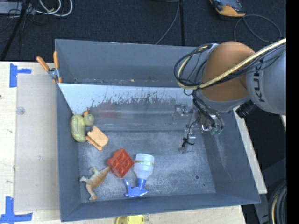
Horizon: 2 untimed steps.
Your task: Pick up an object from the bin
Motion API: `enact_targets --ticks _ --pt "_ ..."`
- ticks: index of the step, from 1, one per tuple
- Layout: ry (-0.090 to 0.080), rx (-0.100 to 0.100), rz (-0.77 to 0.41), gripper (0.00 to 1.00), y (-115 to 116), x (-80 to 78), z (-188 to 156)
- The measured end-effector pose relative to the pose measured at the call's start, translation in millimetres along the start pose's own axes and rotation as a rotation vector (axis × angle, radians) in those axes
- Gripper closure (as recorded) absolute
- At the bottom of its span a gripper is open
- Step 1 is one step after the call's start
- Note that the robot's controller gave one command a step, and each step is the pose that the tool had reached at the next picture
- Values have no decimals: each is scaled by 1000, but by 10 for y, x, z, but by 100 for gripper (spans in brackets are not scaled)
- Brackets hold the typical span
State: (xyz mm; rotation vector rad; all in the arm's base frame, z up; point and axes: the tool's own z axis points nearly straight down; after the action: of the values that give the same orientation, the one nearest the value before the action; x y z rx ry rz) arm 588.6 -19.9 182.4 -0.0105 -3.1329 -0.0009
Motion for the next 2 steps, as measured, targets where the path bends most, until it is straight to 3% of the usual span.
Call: enact_targets --ticks 1,2 --pt "-8 0 -1 0 0 -16 -47" --pt "-8 1 -45 0 430 87 491"
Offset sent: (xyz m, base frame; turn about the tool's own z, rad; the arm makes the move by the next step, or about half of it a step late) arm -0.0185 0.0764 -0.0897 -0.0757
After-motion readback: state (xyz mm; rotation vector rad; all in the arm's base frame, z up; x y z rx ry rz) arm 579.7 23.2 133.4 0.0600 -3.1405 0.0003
